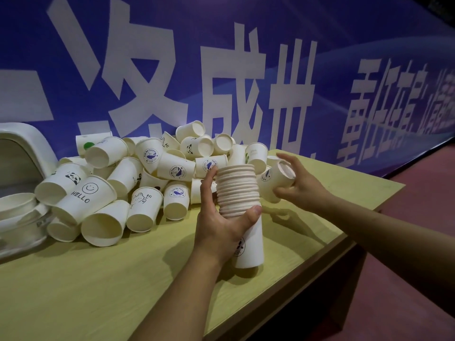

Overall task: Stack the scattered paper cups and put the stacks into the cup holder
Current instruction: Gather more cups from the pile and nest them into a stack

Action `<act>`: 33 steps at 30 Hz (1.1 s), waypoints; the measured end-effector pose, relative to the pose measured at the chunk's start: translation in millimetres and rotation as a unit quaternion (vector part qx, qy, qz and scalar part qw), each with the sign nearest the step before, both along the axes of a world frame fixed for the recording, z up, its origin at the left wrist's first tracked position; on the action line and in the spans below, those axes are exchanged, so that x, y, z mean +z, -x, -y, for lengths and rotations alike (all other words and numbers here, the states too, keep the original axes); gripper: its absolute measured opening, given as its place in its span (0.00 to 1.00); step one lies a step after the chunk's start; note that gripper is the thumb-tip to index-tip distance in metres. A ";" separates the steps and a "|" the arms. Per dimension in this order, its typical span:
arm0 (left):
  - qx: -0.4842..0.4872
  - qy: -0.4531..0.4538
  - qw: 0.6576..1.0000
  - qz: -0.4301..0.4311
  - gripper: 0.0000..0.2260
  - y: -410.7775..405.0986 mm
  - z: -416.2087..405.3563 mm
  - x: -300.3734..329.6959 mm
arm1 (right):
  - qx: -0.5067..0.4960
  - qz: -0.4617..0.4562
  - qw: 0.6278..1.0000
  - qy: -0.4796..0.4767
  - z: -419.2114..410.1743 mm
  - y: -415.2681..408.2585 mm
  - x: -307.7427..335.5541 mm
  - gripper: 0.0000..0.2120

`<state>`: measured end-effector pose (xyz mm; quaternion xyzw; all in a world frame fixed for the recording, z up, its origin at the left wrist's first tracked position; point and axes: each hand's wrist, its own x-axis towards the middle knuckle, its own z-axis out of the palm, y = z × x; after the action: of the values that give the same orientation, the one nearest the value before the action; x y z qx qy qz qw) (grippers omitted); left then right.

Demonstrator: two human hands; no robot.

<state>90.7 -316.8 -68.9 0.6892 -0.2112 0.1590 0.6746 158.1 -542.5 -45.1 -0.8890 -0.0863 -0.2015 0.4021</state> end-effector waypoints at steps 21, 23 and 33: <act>-0.109 -0.030 0.993 -0.032 0.46 11.5 7.6 6.8 | 0.134 -0.017 0.956 -0.258 -57.5 51.5 72.6 0.06; -0.101 -0.032 0.994 -0.027 0.45 11.9 7.4 7.6 | 0.124 -0.015 0.963 -0.237 -65.4 52.5 71.9 0.04; -0.079 -0.014 0.996 -0.027 0.43 10.5 5.9 7.4 | 0.147 -0.058 0.971 -0.182 -64.9 46.6 68.8 0.19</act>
<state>80.2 -322.6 -61.6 0.6841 -0.2490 0.0835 0.6805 111.5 -477.6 23.7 -0.7887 -0.1546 -0.1005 0.5865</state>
